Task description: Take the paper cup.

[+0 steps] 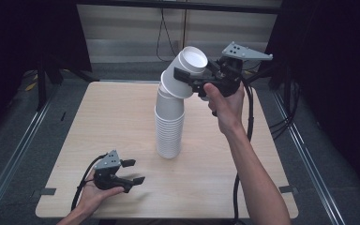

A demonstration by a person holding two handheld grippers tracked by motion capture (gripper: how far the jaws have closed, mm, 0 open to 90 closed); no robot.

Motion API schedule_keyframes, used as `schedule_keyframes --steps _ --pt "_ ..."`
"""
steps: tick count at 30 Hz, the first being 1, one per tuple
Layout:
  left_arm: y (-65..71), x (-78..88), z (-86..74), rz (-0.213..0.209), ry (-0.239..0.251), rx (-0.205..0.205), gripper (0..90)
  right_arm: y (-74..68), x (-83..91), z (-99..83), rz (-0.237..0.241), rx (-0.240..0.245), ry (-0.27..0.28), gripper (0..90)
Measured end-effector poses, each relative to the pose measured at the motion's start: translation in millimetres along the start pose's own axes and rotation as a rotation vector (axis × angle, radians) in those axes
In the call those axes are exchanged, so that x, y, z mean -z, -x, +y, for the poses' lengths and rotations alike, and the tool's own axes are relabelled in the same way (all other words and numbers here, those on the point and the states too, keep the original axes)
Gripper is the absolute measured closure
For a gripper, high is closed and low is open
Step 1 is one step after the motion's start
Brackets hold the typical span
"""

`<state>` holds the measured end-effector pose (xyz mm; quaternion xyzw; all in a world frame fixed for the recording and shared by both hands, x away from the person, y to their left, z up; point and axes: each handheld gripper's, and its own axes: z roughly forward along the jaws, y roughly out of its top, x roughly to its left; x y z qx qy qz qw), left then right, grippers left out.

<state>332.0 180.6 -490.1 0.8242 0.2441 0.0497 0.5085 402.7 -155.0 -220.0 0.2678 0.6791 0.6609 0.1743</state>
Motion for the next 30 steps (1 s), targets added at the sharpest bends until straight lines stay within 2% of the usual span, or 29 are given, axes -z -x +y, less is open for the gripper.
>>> schedule_keyframes --steps 7,16,18,24,30 --pt "-1.2 0.1 0.7 0.013 -0.003 0.007 20.6 3.5 20.4 -1.0 -0.041 -0.002 -0.003 22.2" --pt "1.4 -1.4 1.7 -0.02 0.009 0.019 20.4 -0.5 42.0 -5.2 -0.073 0.011 -0.02 22.2" --pt "2.8 -2.4 2.4 -0.025 0.01 0.013 20.4 1.0 46.2 -8.7 -0.066 0.005 -0.023 22.2" --pt "4.9 -2.7 4.4 -0.038 0.027 0.013 20.5 7.2 57.4 -22.3 -0.089 -0.008 -0.057 22.2" --pt "4.3 -2.3 5.8 -0.032 0.027 0.01 20.6 7.0 71.0 -34.6 -0.095 -0.004 -0.076 22.2"
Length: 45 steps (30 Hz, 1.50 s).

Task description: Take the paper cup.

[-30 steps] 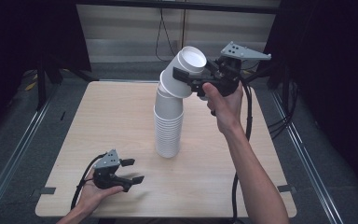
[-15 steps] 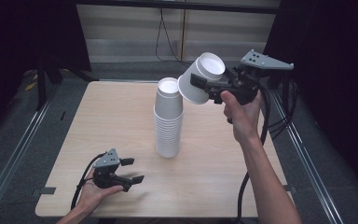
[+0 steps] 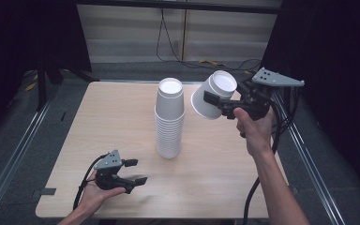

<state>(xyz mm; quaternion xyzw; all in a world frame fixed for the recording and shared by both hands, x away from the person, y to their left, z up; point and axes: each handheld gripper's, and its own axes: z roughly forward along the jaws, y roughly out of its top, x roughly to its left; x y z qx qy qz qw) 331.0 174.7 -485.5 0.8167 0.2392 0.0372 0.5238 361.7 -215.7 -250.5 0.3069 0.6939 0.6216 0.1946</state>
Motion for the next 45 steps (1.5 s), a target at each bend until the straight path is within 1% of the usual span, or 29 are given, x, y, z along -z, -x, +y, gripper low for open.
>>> schedule_keyframes --steps 3,5,7,9,11,12,14,16,17,20,21,23,24,25,26,27,28,30,31,33,35,37,38,39,41,42,45 --pt "1.6 0.6 1.5 0.001 0.009 0.004 21.0 -0.1 0.3 -7.6 0.001 -0.003 -0.017 22.3" --pt "3.9 0.8 3.1 -0.004 0.016 -0.006 22.9 -1.9 -1.5 -13.7 -0.005 0.003 -0.036 22.3" --pt "5.6 1.0 4.2 -0.002 0.022 -0.011 22.3 -3.5 -2.5 -19.6 0.007 -0.005 -0.041 22.3" --pt "6.1 1.5 5.6 0.003 0.027 -0.009 22.4 -5.8 -2.1 -27.2 0.021 -0.001 -0.048 22.3" --pt "6.2 2.0 6.9 0.0 0.036 -0.003 21.6 -7.1 -0.4 -33.1 0.028 -0.001 -0.045 22.3" --pt "6.0 1.9 7.7 0.005 0.038 -0.002 20.9 -7.7 -0.3 -36.4 0.033 -0.004 -0.046 22.3" --pt "6.6 1.1 8.9 0.005 0.033 0.012 16.3 -8.9 -1.2 -42.9 0.024 0.002 -0.066 22.3" --pt "8.4 1.2 9.5 0.009 0.036 -0.003 15.9 -9.7 -3.0 -49.1 0.019 -0.006 -0.085 22.3" --pt "9.1 1.4 10.0 0.007 0.033 -0.01 15.8 -10.2 -3.9 -52.2 0.013 -0.001 -0.091 22.3" --pt "9.4 0.2 11.0 -0.018 0.039 -0.008 15.7 -10.9 -7.0 -61.9 0.02 -0.003 -0.104 22.3" --pt "9.3 -0.4 11.6 -0.02 0.035 -0.008 15.7 -11.1 -8.2 -64.2 0.023 -0.002 -0.108 22.3" --pt "10.0 -1.9 12.7 -0.022 0.031 -0.004 15.7 -12.4 -10.0 -70.0 0.033 -0.015 -0.119 22.2" --pt "10.5 -2.5 13.2 -0.026 0.032 -0.005 15.7 -13.3 -11.3 -72.7 0.038 -0.014 -0.125 22.3" --pt "10.8 -2.4 14.2 -0.028 0.025 -0.015 15.7 -14.6 -12.4 -75.2 0.038 -0.013 -0.13 22.3" --pt "11.6 -1.8 15.6 -0.027 0.03 -0.029 15.8 -15.3 -13.7 -77.6 0.045 -0.012 -0.128 22.2" --pt "11.7 -0.9 16.6 -0.025 0.029 -0.029 15.9 -16.1 -15.4 -80.4 0.063 -0.015 -0.127 22.2" --pt "11.8 -0.2 18.3 -0.028 0.033 -0.023 16.0 -17.0 -16.3 -82.0 0.066 -0.018 -0.131 22.2" --pt "12.2 0.3 20.8 -0.027 0.034 -0.029 16.1 -18.5 -18.9 -86.0 0.076 -0.014 -0.139 22.2" --pt "12.4 0.4 21.6 -0.03 0.04 -0.032 16.4 -19.1 -20.6 -88.2 0.091 -0.014 -0.148 22.2" --pt "12.5 0.5 25.0 -0.031 0.04 -0.037 16.6 -20.4 -21.7 -90.0 0.095 -0.008 -0.147 22.3" --pt "13.4 0.3 30.4 -0.036 0.053 -0.036 16.6 -21.0 -22.7 -91.4 0.106 -0.006 -0.144 22.3" --pt "14.0 -0.4 35.6 -0.036 0.045 -0.054 16.6 -21.1 -24.7 -93.7 0.12 -0.009 -0.144 22.3" --pt "14.3 -0.9 39.0 -0.032 0.032 -0.075 16.6 -21.2 -26.1 -95.1 0.124 -0.008 -0.148 22.3" --pt "14.2 -1.0 41.6 -0.03 0.03 -0.092 16.7 -21.4 -27.4 -96.7 0.123 -0.008 -0.153 22.3" --pt "12.6 0.1 47.1 -0.039 0.053 -0.07 17.4 -22.1 -30.2 -100.9 0.131 -0.01 -0.156 22.3" --pt "12.2 -0.2 49.4 -0.045 0.053 -0.068 17.4 -22.7 -31.1 -102.5 0.129 -0.01 -0.157 22.3" --pt "13.9 -4.1 55.5 -0.053 0.051 -0.084 17.4 -23.8 -33.8 -107.2 0.128 -0.007 -0.138 22.2"
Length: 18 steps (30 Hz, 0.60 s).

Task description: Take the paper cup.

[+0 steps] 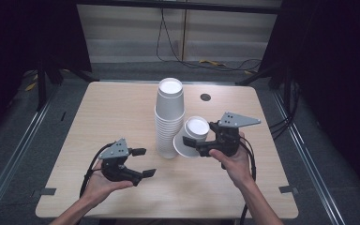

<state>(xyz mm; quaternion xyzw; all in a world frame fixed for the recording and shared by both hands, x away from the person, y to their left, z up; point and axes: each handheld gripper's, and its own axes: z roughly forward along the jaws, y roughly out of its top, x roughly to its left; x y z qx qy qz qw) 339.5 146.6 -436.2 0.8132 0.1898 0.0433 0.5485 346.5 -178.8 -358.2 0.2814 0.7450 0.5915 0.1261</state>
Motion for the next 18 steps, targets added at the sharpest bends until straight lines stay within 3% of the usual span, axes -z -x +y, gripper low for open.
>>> schedule_keyframes --steps 4,8,18 --pt "0.3 -7.5 7.5 0.015 0.039 0.003 16.9 0.0 -2.1 -2.4 0.016 0.001 0.016 22.2" --pt "2.5 -18.5 11.4 -0.008 0.041 0.001 15.8 -0.2 -5.3 -5.8 0.028 -0.002 0.013 22.2" --pt "6.4 -24.0 15.7 -0.04 0.055 -0.022 15.7 -2.6 -17.3 -19.3 0.077 -0.034 -0.017 22.2"
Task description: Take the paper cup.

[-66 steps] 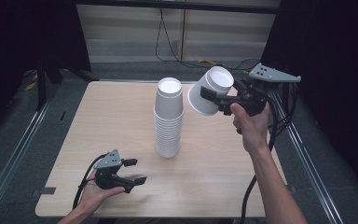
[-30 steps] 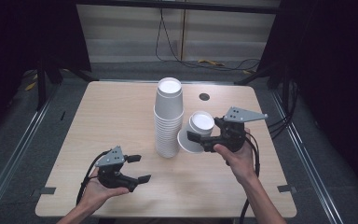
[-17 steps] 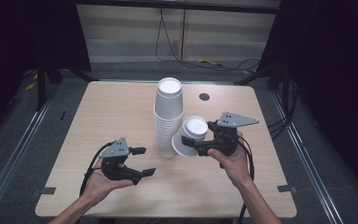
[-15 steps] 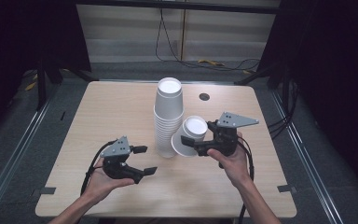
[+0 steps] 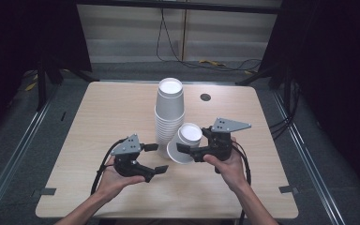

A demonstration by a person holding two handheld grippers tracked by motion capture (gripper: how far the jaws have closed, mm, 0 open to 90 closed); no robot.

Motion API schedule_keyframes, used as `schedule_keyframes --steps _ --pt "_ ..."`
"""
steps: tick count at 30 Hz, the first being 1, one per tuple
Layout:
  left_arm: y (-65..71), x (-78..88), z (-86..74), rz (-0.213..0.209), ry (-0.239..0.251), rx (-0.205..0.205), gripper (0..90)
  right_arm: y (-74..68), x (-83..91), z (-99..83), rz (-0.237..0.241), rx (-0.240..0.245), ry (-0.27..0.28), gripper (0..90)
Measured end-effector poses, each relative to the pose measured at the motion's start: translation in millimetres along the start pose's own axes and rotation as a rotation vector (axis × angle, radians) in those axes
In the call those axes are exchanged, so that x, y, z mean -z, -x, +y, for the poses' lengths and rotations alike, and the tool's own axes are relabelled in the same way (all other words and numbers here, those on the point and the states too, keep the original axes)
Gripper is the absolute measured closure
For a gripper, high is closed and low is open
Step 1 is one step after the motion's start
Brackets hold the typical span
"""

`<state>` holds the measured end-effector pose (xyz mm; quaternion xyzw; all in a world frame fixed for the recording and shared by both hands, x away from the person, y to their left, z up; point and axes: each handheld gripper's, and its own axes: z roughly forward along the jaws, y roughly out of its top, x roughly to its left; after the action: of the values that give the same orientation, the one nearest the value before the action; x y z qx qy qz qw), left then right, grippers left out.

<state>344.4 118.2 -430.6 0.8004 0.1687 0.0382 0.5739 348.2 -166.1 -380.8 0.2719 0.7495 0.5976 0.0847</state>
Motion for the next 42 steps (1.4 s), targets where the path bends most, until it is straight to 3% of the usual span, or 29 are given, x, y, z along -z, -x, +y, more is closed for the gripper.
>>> schedule_keyframes --steps 15,24,28,38,42 --pt "5.0 -2.2 -3.6 -0.069 0.032 -0.01 15.4 -9.8 -18.3 -8.8 0.105 0.012 -0.059 22.2" --pt "6.7 -9.0 -7.5 -0.053 0.011 -0.012 9.5 -16.8 -30.2 -13.9 0.15 0.016 -0.097 22.3" --pt "7.0 -12.3 -8.9 -0.071 0.002 -0.012 10.2 -19.9 -37.0 -18.7 0.163 0.007 -0.11 22.3" --pt "9.0 -16.8 -14.9 -0.079 -0.007 -0.01 9.4 -25.6 -46.0 -24.9 0.192 -0.01 -0.099 22.4" --pt "9.1 -14.3 -14.2 -0.071 -0.004 -0.03 10.9 -25.8 -45.5 -24.5 0.189 -0.01 -0.091 22.4"
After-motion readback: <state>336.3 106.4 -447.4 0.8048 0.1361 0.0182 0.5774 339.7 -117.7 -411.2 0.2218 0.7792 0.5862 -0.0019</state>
